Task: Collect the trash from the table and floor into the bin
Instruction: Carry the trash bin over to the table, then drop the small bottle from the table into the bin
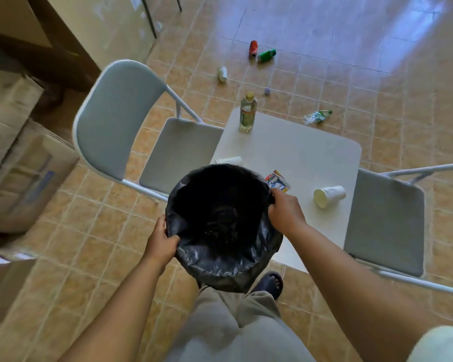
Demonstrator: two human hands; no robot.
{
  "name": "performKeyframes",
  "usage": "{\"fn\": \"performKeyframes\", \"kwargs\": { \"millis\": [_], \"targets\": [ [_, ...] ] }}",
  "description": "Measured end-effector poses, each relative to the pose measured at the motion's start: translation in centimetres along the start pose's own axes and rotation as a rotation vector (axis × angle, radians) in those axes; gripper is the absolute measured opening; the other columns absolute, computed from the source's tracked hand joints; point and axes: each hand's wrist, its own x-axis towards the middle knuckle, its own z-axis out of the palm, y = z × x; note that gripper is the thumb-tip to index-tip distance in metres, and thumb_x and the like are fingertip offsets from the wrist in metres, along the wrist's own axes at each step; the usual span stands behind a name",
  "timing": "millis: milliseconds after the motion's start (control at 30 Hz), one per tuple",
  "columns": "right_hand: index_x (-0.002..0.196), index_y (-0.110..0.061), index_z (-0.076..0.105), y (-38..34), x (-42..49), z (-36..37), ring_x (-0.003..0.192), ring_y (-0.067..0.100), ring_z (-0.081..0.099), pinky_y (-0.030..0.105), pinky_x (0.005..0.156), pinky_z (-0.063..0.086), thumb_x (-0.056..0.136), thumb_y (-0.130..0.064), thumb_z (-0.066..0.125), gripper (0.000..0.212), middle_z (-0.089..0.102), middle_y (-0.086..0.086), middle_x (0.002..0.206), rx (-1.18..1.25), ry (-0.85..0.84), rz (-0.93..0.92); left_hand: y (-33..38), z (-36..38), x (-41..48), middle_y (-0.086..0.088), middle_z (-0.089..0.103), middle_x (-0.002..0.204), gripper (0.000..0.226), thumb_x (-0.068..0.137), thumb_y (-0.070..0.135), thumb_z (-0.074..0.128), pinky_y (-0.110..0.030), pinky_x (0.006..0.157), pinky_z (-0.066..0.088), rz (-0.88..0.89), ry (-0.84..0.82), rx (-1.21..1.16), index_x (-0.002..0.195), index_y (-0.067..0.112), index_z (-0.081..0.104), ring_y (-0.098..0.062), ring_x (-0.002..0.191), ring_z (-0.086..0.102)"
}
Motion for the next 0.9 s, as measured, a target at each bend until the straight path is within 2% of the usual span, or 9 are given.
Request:
{"fn": "performKeyframes", "kwargs": {
  "millis": [267, 433, 500, 600, 667, 733, 800, 867, 900],
  "targets": [
    [0.115, -0.018, 0.061, -1.2, 2.5, 0.7, 0.098, 0.041, 0.061, 0.038, 0.080, 0.051, 0.084, -0.008, 0.045, 0.036, 0.064, 0.022, 0.109, -0.028, 0.025, 0.003, 1.0, -0.4, 2.4, -0.009, 0.065, 0.113, 0.059, 0.082, 0.000, 0.049, -0.056, 0.087, 0.053, 0.006, -0.026, 0.001, 0.131, 0.033, 0.044, -0.034, 0.100, 0.063],
    [0.117, -0.017, 0.062, -1.6, 3.3, 1.2, 0.100, 0.041, 0.061, 0.037, 0.081, 0.050, 0.083, -0.007, 0.045, 0.039, 0.065, 0.022, 0.111, -0.054, 0.051, 0.002, 1.0, -0.3, 2.7, -0.010, 0.063, 0.116, 0.060, 0.086, 0.005, 0.047, -0.045, 0.086, 0.053, 0.012, -0.002, 0.120, 0.139, 0.030, 0.036, -0.031, 0.098, 0.060],
    [0.120, -0.019, 0.061, -1.1, 3.1, 1.5, 0.099, 0.041, 0.061, 0.037, 0.081, 0.051, 0.085, -0.009, 0.045, 0.040, 0.064, 0.023, 0.111, -0.045, 0.041, 0.017, 0.7, 0.2, 2.4, -0.013, 0.058, 0.125, 0.063, 0.087, 0.005, 0.045, -0.043, 0.087, 0.051, 0.040, 0.024, 0.207, 0.144, 0.025, 0.029, -0.034, 0.104, 0.058],
    [0.125, -0.020, 0.060, -0.4, 3.2, 1.6, 0.102, 0.039, 0.060, 0.036, 0.084, 0.050, 0.089, -0.012, 0.049, 0.038, 0.064, 0.021, 0.113, 0.016, 0.017, -0.001, 0.7, 1.1, 1.9, -0.012, 0.017, 0.158, 0.076, 0.089, 0.009, 0.052, -0.044, 0.110, 0.035, 0.164, 0.136, 0.355, 0.153, 0.015, 0.011, -0.033, 0.141, 0.028],
    [0.121, -0.022, 0.063, 0.2, 3.5, 1.4, 0.102, 0.033, 0.062, 0.033, 0.084, 0.049, 0.092, -0.021, 0.053, 0.030, 0.068, 0.013, 0.110, 0.063, -0.008, -0.035, 0.7, 1.4, 1.6, -0.008, 0.001, 0.163, 0.086, 0.090, 0.023, 0.059, -0.041, 0.118, 0.023, 0.342, 0.218, 0.496, 0.154, 0.012, 0.004, -0.027, 0.149, 0.010],
    [0.102, -0.025, 0.069, 0.9, 3.9, 1.1, 0.092, 0.024, 0.065, 0.032, 0.079, 0.050, 0.094, -0.033, 0.051, 0.022, 0.072, 0.003, 0.095, 0.158, 0.047, -0.071, 0.7, 2.0, 1.4, -0.007, -0.003, 0.163, 0.091, 0.089, 0.043, 0.057, -0.036, 0.119, 0.014, 0.476, 0.254, 0.655, 0.154, 0.011, 0.001, -0.023, 0.150, 0.002],
    [0.094, -0.022, 0.070, 1.9, 4.7, 0.5, 0.088, 0.022, 0.065, 0.032, 0.077, 0.049, 0.092, -0.033, 0.045, 0.027, 0.072, 0.002, 0.091, 0.264, 0.162, -0.047, 0.6, 2.9, 1.3, -0.009, -0.004, 0.163, 0.092, 0.089, 0.057, 0.047, -0.036, 0.119, 0.008, 0.501, 0.277, 0.755, 0.154, 0.010, 0.002, -0.023, 0.150, -0.003],
    [0.106, -0.021, 0.070, 3.8, 5.9, 0.2, 0.097, 0.024, 0.064, 0.031, 0.084, 0.048, 0.089, -0.023, 0.047, 0.029, 0.072, 0.005, 0.104, 0.229, 0.175, 0.001, 0.2, 3.7, 1.3, -0.011, -0.002, 0.163, 0.092, 0.088, 0.062, 0.042, -0.038, 0.119, 0.008, 0.463, 0.308, 0.769, 0.154, 0.008, 0.006, -0.025, 0.150, -0.003],
    [0.114, -0.019, 0.068, 4.8, 6.5, 0.2, 0.105, 0.026, 0.063, 0.031, 0.089, 0.047, 0.087, -0.018, 0.050, 0.033, 0.070, 0.006, 0.114, 0.151, 0.118, 0.008, 0.1, 4.0, 1.3, -0.011, -0.001, 0.163, 0.092, 0.088, 0.063, 0.041, -0.039, 0.119, 0.009, 0.445, 0.325, 0.770, 0.154, 0.007, 0.008, -0.025, 0.150, -0.003]
  ]
}}
